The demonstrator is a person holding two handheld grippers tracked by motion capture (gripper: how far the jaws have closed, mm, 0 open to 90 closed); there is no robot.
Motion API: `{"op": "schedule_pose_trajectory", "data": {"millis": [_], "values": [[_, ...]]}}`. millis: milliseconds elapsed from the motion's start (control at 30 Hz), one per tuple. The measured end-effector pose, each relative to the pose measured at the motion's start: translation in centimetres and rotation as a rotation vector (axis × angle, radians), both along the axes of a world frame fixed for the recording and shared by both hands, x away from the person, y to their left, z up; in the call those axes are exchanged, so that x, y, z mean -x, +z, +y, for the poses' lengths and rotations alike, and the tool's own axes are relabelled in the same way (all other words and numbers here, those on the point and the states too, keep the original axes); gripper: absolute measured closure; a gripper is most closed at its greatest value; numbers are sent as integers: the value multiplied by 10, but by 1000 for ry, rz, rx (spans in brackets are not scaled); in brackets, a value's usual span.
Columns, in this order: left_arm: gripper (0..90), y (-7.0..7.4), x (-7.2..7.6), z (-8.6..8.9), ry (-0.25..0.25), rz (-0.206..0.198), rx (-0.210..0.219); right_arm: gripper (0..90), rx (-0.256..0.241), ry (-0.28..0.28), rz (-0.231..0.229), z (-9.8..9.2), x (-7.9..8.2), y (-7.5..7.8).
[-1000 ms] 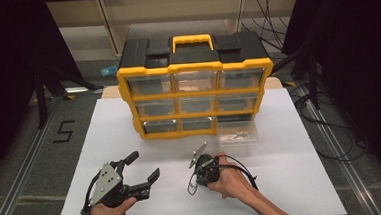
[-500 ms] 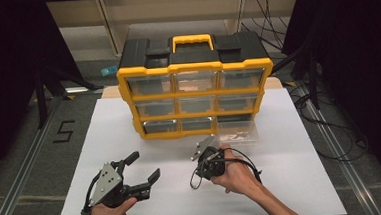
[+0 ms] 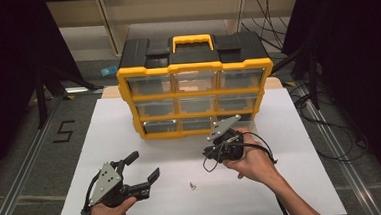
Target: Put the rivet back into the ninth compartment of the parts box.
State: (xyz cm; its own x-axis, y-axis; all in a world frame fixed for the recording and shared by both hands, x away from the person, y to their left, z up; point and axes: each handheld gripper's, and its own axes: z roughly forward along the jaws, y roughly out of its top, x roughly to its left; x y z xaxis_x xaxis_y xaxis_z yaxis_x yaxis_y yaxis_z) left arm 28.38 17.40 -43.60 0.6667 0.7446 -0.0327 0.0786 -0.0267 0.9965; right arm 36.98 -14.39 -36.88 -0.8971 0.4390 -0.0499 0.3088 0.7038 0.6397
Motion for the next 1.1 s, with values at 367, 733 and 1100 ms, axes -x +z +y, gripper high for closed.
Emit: {"op": "schedule_pose_trajectory", "data": {"millis": [367, 733, 1100], "values": [[160, 0, 0, 0, 0, -3, -5, 834, -62, -49, -59, -27, -8, 23], [161, 0, 0, -1, 1, 3, 3, 834, -104, -103, -103, -50, -15, 35], [160, 0, 0, 0, 1, -3, -2, 834, -106, -149, -101, -67, -24, 38]]}}
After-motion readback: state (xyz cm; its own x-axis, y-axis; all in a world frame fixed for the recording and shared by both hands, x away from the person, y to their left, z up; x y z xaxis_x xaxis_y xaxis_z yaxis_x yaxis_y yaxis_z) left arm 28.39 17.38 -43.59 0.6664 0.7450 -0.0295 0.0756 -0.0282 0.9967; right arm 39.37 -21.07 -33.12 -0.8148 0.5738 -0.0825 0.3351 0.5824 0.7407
